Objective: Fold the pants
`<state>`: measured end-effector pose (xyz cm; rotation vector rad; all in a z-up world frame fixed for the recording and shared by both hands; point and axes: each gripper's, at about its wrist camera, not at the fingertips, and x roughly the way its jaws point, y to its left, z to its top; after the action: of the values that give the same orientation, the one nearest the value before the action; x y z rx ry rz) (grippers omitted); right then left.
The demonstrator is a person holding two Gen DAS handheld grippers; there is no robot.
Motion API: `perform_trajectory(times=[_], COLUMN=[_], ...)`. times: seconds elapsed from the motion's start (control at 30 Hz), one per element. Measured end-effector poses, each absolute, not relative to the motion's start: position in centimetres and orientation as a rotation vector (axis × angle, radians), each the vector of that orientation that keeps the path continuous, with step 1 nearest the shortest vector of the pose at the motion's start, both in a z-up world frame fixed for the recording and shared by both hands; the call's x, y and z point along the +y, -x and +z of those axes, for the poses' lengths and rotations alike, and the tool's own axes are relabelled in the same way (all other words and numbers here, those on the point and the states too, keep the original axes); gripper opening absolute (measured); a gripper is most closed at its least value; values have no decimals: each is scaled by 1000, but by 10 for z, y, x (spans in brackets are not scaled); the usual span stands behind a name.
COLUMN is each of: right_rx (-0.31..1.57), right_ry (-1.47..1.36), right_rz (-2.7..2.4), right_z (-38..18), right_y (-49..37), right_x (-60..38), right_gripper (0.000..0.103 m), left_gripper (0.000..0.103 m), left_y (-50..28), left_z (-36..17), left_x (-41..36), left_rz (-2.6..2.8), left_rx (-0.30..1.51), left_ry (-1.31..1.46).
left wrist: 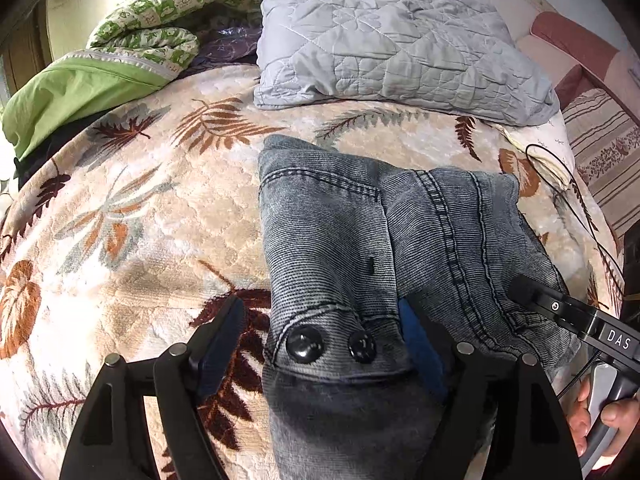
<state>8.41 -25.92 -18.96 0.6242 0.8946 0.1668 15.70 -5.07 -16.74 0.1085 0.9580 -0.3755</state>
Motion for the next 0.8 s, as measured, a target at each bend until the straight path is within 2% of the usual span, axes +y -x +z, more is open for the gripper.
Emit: perform_trajectory(times=[0.13,0.27,0.7,0.8], right_rx=[841,748,595,569], right_ry=[-488,-451,-259,-222], right_rz=[113,104,168,164], right_z=[-161,-136,-60,-43], right_y=[-64,-32,64,80], right_x=[-250,-245,-208,-202], right_gripper=[63,64,64,65], left_gripper=[79,86,88,99], left_y=[-125,-93,-10,5], left_z=[-142,-120,-60,-44], left_x=[-43,-28,1,3], left_rz=[-305,-264,-134,-112], left_rx=[864,805,619,567], left_ry=[-160,-166,-224,-223])
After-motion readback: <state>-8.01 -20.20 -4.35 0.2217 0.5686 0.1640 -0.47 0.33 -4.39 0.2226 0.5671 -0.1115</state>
